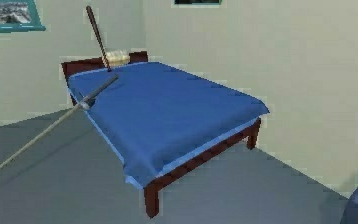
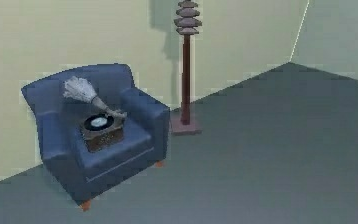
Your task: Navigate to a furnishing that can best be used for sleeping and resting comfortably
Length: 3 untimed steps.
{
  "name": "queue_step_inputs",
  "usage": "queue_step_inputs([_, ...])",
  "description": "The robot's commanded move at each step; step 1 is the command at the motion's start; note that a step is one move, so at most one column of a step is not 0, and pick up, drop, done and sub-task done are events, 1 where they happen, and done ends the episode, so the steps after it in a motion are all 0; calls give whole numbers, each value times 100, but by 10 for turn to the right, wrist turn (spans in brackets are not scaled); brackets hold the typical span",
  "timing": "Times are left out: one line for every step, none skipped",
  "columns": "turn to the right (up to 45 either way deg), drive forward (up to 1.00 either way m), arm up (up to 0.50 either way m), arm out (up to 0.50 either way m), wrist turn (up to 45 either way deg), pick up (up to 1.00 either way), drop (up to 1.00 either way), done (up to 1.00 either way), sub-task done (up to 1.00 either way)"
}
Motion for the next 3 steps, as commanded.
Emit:
queue_step_inputs([0, 15, 0, 0, 0, 0, 0, 0, 0])
queue_step_inputs([-90, 0, 0, 0, 0, 0, 0, 0, 0])
queue_step_inputs([0, 0, 0, 0, 0, 0, 0, 100, 0])
